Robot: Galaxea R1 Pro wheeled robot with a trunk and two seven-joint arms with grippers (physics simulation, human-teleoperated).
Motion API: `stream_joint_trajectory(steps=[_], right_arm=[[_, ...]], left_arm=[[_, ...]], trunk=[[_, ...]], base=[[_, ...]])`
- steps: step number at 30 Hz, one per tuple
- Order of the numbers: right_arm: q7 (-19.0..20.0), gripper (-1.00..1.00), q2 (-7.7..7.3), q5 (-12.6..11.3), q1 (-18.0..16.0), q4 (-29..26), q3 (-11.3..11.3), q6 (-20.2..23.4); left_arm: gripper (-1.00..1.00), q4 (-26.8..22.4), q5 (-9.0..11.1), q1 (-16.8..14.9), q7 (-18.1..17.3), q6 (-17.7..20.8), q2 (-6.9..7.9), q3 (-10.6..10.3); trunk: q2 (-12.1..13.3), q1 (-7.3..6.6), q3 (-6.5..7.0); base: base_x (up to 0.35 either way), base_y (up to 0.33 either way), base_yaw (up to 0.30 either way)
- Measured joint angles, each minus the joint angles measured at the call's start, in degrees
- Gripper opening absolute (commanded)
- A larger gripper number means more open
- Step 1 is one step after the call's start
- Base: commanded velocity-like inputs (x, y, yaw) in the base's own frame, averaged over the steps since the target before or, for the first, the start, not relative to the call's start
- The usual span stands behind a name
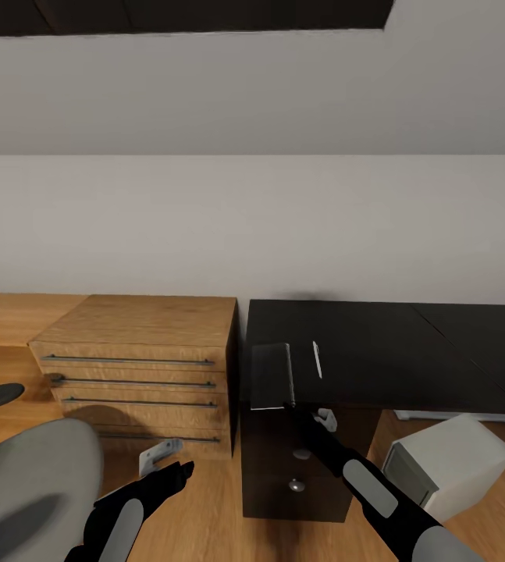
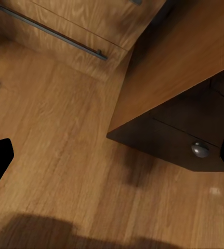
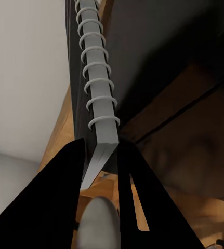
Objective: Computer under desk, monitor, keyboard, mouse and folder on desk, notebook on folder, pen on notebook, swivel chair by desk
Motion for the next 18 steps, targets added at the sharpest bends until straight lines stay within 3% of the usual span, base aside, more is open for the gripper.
stream_joint_trajectory(steps=[8, 18], right_arm=[[0.06, -1.0, -0.03, -0.01, 0.0, -0.53, -0.03, -0.08], [-0.4, -1.0, -0.37, 0.22, 0.47, -7.38, -0.22, -0.1]], left_arm=[[1.0, 0.0, 0.0, 0.0, 0.09, 0.02, 0.0, 0.0], [1.0, 0.0, -0.06, 0.0, 0.22, -0.02, 0.05, 0.02]], trunk=[[3.21, -1.76, 1.44], [7.22, -3.96, 3.23]], base=[[0.0, 0.0, 0.0], [0.0, 0.0, 0.0]])
